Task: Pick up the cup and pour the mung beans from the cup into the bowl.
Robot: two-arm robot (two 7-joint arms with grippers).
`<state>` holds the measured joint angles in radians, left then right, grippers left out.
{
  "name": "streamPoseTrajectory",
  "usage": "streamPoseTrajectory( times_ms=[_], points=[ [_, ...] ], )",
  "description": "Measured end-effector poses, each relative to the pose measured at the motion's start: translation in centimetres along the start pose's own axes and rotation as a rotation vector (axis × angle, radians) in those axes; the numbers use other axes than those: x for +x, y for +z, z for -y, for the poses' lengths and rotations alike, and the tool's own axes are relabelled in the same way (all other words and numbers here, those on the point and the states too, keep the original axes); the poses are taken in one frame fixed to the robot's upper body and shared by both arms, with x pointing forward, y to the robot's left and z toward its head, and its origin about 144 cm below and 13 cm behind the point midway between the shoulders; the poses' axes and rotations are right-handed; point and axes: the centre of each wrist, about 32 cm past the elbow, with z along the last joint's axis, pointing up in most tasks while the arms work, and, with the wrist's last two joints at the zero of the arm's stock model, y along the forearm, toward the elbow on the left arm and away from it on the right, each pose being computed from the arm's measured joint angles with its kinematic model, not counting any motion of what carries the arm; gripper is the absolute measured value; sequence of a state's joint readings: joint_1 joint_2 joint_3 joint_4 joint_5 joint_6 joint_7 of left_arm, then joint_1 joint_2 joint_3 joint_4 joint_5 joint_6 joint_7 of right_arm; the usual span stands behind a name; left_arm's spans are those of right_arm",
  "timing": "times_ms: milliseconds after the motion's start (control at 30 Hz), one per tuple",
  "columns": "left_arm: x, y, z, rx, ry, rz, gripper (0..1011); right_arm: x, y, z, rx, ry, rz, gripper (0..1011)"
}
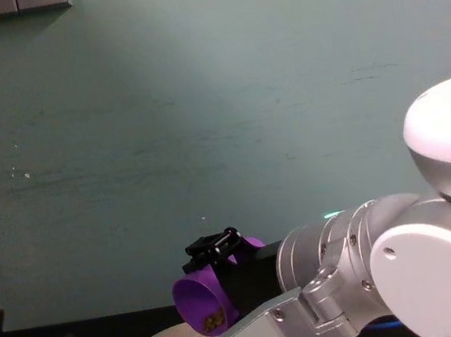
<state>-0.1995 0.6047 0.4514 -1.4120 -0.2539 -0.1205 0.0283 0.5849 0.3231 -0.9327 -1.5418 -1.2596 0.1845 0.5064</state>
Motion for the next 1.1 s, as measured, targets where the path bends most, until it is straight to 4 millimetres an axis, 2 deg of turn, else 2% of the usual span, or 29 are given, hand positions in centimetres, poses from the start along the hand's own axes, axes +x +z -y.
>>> streamPoseTrajectory(
  times_ms=[267,733,1100],
  points=[
    [0.0,0.0,0.0,0.0,0.0,0.0,1000,0.1,0.6,0.0,-0.017,-0.006,0.086,726],
    [0.0,0.0,0.0,0.0,0.0,0.0,1000,0.2,3.4,0.3,-0.072,0.0,0.445,726],
    [0.0,0.0,0.0,0.0,0.0,0.0,1000,0.3,3.7,0.5,-0.077,-0.003,0.462,726]
  ],
)
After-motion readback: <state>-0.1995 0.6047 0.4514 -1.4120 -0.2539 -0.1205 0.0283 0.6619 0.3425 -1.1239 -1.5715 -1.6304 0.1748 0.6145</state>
